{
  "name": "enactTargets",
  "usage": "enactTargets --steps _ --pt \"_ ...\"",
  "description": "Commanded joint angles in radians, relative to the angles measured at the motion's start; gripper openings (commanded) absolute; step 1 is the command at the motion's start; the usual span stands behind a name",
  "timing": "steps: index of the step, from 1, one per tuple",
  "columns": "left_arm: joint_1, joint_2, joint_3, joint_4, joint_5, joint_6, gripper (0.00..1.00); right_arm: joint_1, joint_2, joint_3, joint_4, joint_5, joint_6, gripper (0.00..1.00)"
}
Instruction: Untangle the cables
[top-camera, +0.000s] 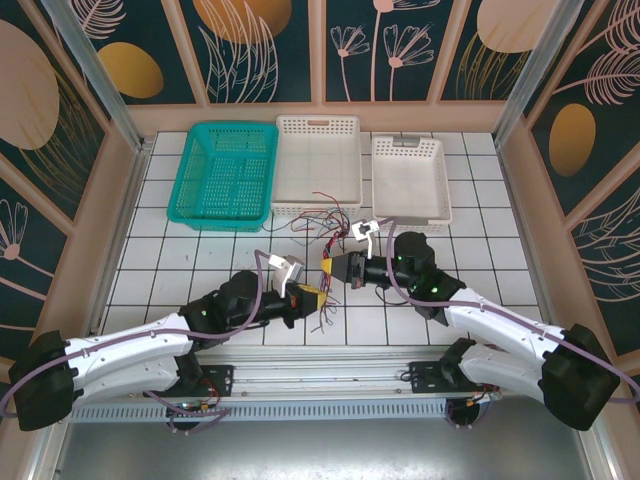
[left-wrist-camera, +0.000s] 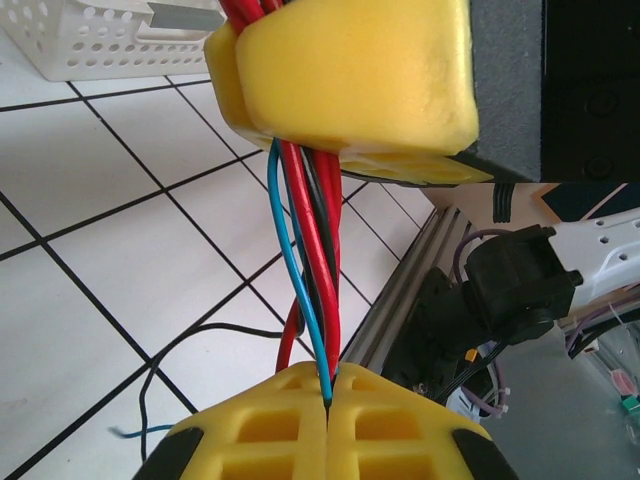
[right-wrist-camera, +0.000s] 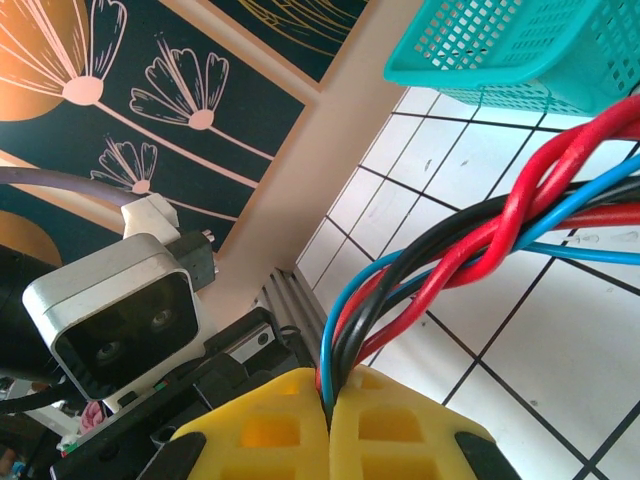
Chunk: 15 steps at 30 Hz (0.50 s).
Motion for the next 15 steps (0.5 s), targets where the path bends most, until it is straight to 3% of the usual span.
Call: enactTargets --steps 1,7,8,10,15 --pt "-0.005 -0.006 -0.006 0.049 0.0 0.003 0.0 0.008 -0.022 0.03 0.028 -0.022 -0.013 0.0" --pt "-0.006 -0.022 -0.018 0.073 -0.007 -0.001 0.0 0.009 -0.035 0.019 0.001 0.0 -0.021 0.0" --pt "-0.004 -0.037 -0.025 0.078 -0.022 -0.004 0.0 0.009 -0.04 0.018 -0.014 0.01 -0.022 0.05" --pt "-0.006 -0.072 -0.041 0.087 -0.052 -0.012 0.0 0.009 -0.047 0.009 -0.024 0.012 -0.021 0.25" --pt "-0.006 -0.147 -0.086 0.137 -0.1 -0.04 0.0 0.008 -0.064 -0.012 -0.039 0.014 -0.023 0.46"
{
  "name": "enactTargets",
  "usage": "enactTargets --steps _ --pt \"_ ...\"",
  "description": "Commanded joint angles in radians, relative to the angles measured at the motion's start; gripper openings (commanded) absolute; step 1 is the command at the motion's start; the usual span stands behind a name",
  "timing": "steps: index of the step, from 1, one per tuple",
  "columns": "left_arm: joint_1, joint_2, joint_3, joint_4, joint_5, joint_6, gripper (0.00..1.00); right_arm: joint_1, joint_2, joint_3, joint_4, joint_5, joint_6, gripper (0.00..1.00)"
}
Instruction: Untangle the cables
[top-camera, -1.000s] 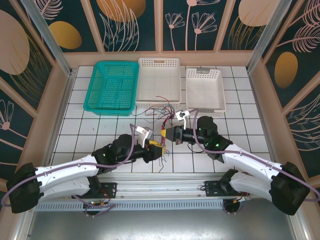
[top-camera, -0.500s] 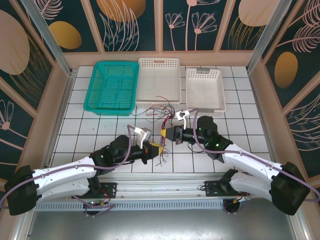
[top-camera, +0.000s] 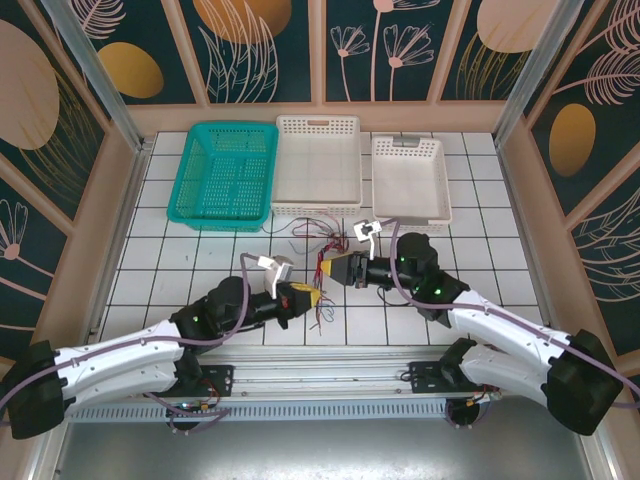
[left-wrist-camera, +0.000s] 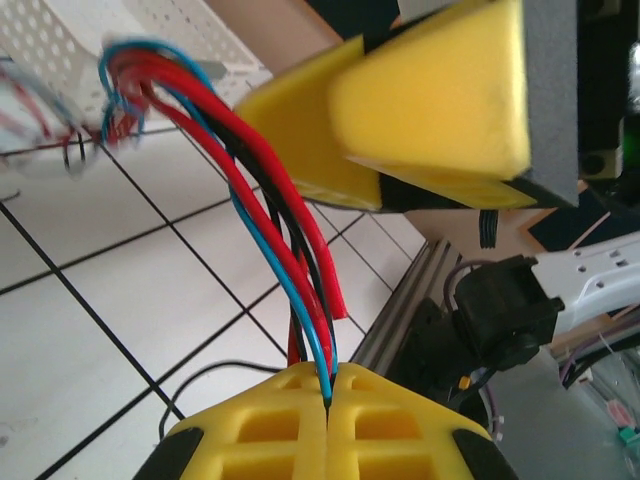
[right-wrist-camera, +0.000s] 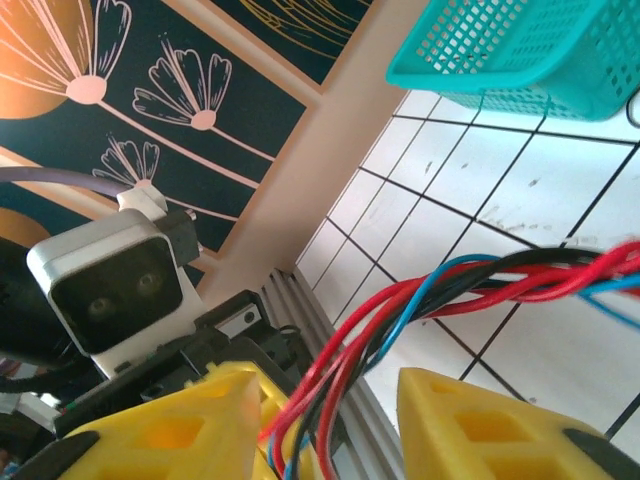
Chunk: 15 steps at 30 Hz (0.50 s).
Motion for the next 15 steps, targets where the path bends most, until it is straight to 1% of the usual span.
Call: enactTargets --steps 1,3,6,9,15 --pt "-0.004 -0.037 -0.025 0.092 -0.044 -0.03 0.0 0.007 -0.027 -0.014 0.0 0.004 -0.012 0.49" --pt "-0.004 -0.034 -0.03 0.106 -0.039 -0.034 0.0 0.007 -0.038 -0.018 0.0 -0.001 -0.017 0.51" --pt "-0.004 -0.012 -0.028 0.12 -0.022 -0.04 0.0 0.007 -0.044 -0.03 0.011 -0.01 -0.019 0.52" --pt "-0.004 -0.002 -0.026 0.131 -0.014 -0.042 0.0 0.012 -0.04 -0.051 0.051 -0.04 -0.013 0.49" --pt "-0.003 0.009 -0.019 0.136 -0.006 -0.045 0.0 0.043 -0.015 -0.075 0.126 -0.05 -0.017 0.44"
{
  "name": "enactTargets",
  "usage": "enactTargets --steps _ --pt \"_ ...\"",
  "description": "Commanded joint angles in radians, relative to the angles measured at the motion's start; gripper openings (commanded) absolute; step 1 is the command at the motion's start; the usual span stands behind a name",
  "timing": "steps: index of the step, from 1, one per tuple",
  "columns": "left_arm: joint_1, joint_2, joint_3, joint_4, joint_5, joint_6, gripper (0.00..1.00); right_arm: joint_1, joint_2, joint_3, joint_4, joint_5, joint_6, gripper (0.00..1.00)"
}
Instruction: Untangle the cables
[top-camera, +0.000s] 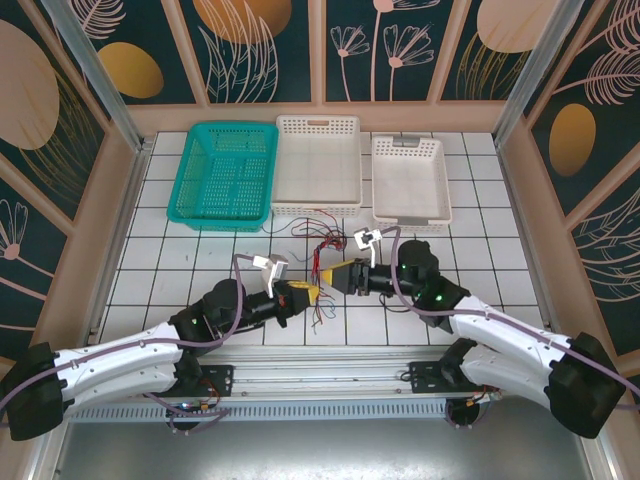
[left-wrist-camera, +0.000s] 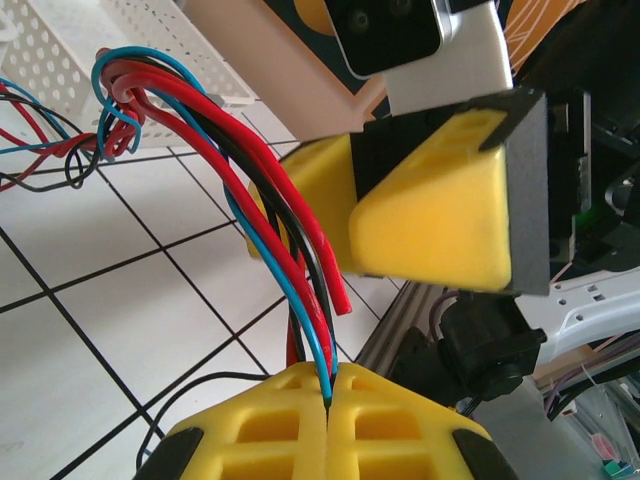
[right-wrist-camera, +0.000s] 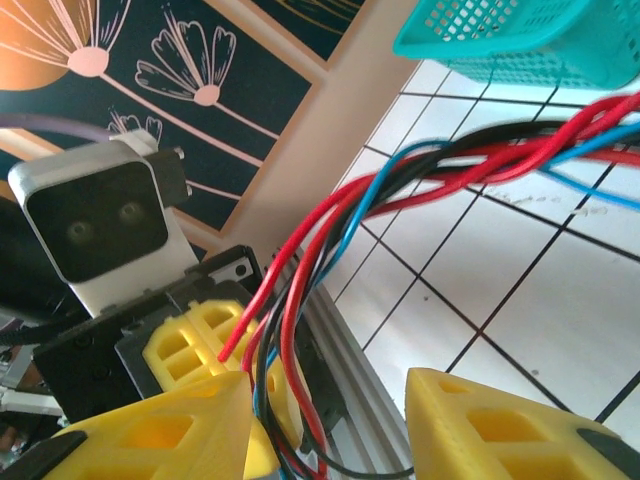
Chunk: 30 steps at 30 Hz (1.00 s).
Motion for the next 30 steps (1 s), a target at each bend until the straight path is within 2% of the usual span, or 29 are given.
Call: enactTargets --steps 1,6,12,15,19,24,25,27,30 --pt "-0.004 0.012 0.003 0.062 0.013 -0.01 0.0 0.028 0.014 -0.01 0.093 -0.028 -0.013 0.43" --pt "-0.003 0.023 0.007 0.065 0.021 -0.013 0.0 0.051 0.053 0.0 0.118 -0.01 -0.022 0.4" --pt "-0.003 0.019 0.002 0.055 0.02 -0.017 0.0 0.06 0.084 0.02 0.106 0.004 -0.035 0.21" --pt "-0.003 0.009 0.0 0.038 0.01 -0.014 0.0 0.061 0.067 0.029 0.053 0.034 -0.061 0.16" --pt "-0.003 -0.007 0.003 0.0 -0.003 -0.005 0.0 0.059 0.014 0.038 -0.057 0.093 -0.113 0.11" --pt "-0.004 -0.021 0.004 -0.028 -0.01 -0.001 0.0 0.054 -0.035 0.044 -0.149 0.13 -0.153 0.13" --pt "-0.003 -0.022 0.003 -0.028 -0.01 -0.001 0.0 0.054 -0.037 0.042 -0.145 0.124 -0.153 0.11" --pt "-0.004 -0.021 0.004 -0.029 -0.009 -0.001 0.0 0.054 -0.031 0.042 -0.134 0.114 -0.149 0.0" --pt "-0.003 -0.022 0.011 -0.041 -0.014 0.003 0.0 0.054 -0.025 0.054 -0.156 0.125 -0.157 0.0"
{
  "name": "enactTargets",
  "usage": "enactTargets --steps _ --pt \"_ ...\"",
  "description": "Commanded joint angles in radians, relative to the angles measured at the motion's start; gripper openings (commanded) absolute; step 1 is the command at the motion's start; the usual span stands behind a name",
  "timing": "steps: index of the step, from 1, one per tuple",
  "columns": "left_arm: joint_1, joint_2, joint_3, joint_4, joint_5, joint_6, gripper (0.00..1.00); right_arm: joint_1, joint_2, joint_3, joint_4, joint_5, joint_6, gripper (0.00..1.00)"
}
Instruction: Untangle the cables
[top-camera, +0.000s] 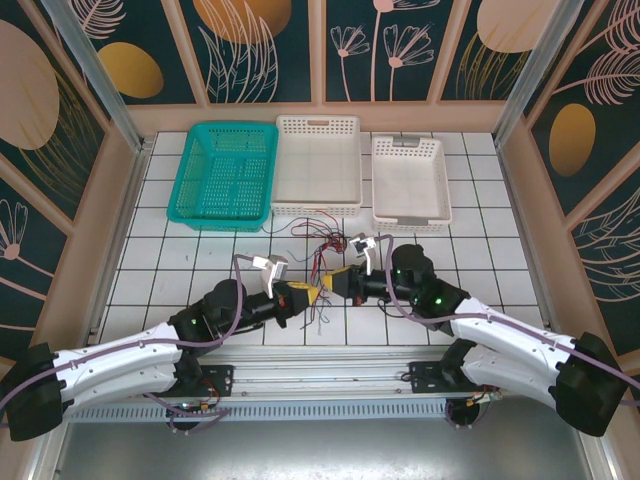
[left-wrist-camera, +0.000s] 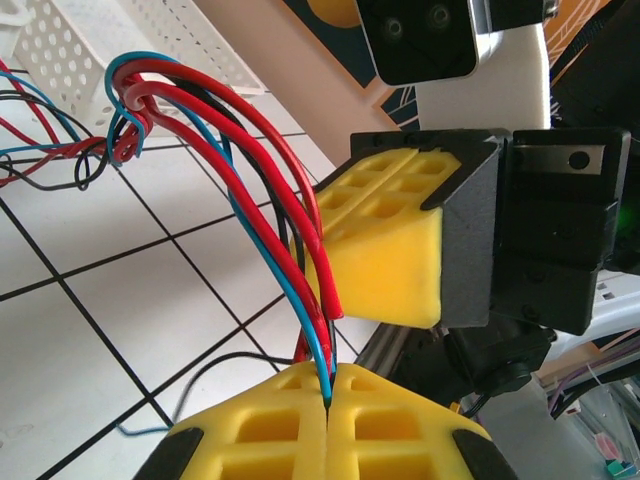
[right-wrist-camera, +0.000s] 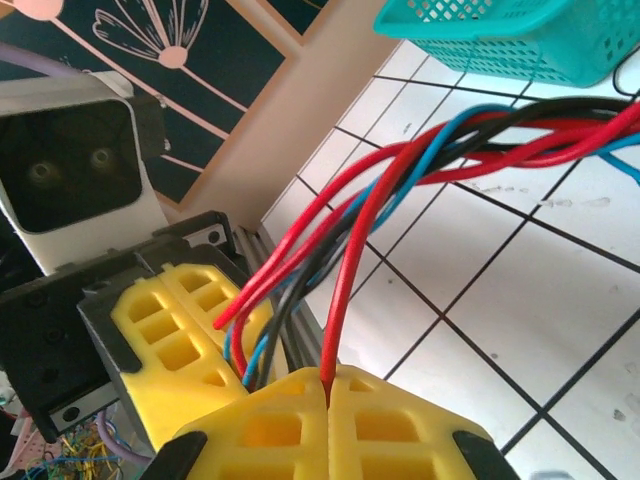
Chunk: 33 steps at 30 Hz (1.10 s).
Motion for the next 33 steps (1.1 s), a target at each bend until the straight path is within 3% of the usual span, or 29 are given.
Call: enactTargets --steps 1,8,18,33 --pt "-0.003 -0.017 0.014 -0.014 -0.009 0.017 0.0 -0.006 -0.011 0.038 -0.043 0.035 -0.032 0.0" --pt "-0.004 -0.077 0.034 -0.125 -0.045 0.04 0.0 -0.066 -0.104 0.044 -0.178 0.132 -0.045 0.0" --pt "-0.003 -0.213 0.092 -0.393 -0.131 0.081 0.0 -0.422 -0.336 -0.02 -0.335 0.118 0.066 0.0" --pt "-0.003 -0.279 0.399 -0.907 -0.587 0.107 0.0 -0.753 -0.467 0.159 -0.613 0.214 0.043 0.0"
